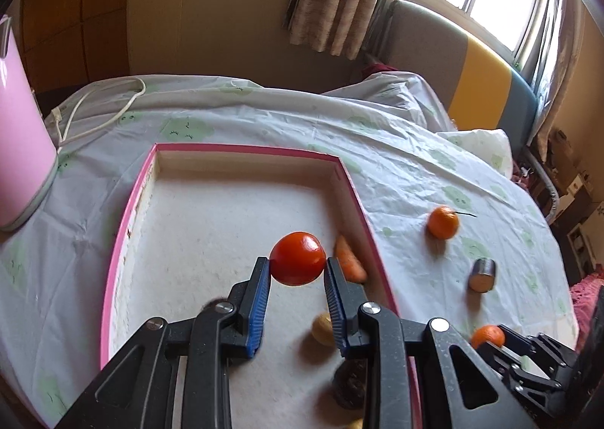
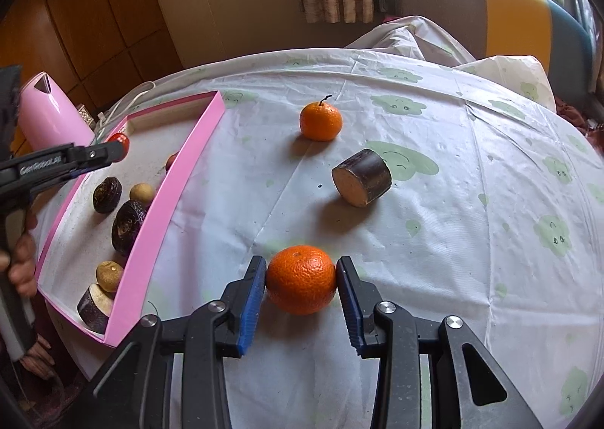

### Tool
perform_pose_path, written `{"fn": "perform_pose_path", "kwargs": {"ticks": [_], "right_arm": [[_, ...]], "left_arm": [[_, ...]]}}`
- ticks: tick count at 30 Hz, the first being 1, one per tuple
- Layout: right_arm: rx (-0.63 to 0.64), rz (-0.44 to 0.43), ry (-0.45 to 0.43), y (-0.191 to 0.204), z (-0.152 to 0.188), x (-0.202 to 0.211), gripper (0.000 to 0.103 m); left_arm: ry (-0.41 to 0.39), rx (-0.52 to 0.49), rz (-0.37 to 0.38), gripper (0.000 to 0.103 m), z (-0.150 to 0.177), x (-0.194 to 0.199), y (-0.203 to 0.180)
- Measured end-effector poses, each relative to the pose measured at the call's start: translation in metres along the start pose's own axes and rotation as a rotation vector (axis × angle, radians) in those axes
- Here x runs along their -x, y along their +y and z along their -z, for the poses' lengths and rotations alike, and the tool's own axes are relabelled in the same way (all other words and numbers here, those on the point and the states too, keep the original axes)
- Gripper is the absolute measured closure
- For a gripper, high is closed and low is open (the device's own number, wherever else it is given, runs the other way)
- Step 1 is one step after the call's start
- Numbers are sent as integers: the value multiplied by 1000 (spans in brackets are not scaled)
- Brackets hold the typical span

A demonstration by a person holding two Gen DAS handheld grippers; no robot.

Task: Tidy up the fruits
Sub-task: 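Carry the tomato into the pink tray and open the left gripper, then carry the orange into the pink tray and open the right gripper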

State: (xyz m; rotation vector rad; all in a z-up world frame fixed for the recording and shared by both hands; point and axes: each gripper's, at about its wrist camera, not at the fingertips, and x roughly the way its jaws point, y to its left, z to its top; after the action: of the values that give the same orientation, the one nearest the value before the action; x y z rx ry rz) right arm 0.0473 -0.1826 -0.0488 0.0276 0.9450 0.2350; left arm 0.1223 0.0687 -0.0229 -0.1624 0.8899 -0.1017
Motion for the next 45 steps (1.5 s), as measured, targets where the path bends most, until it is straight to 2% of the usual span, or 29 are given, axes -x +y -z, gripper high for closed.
{"fn": "perform_pose_path", "kwargs": {"ticks": [2,5,9,13,22,27,33,38,40,45], "right_arm": [[22,10,-11,3,3,1,65],[53,32,-19,8,5,2,65],[53,36,-24,9,6,3,65],[50,41,-29,9,7,3,65],[32,52,-23,11,3,3,65],[-10,-17,-26,16,-4,8,65],[0,-133,-28,45,-16,12,65],[43,-228,-12,80,-29,9,65],[67,-254,-5,94,-34,6,65],[136,-283,12,126,-44,-5,65]], "left_arm": [[4,-13,-14,73,-1,-6,1],[22,7,-17,66,1,-8,3],[8,35,-85,66,10,4,5],[2,72,-85,66,23,18,8],[-7,38,-46,66,46,43,-1],[-24,19,-50,66,53,54,-1],[-44,26,-67,66,54,63,6],[-53,60,-81,66,53,67,24],[-54,77,-111,66,52,68,34],[-57,119,-131,66,52,70,52]]}}
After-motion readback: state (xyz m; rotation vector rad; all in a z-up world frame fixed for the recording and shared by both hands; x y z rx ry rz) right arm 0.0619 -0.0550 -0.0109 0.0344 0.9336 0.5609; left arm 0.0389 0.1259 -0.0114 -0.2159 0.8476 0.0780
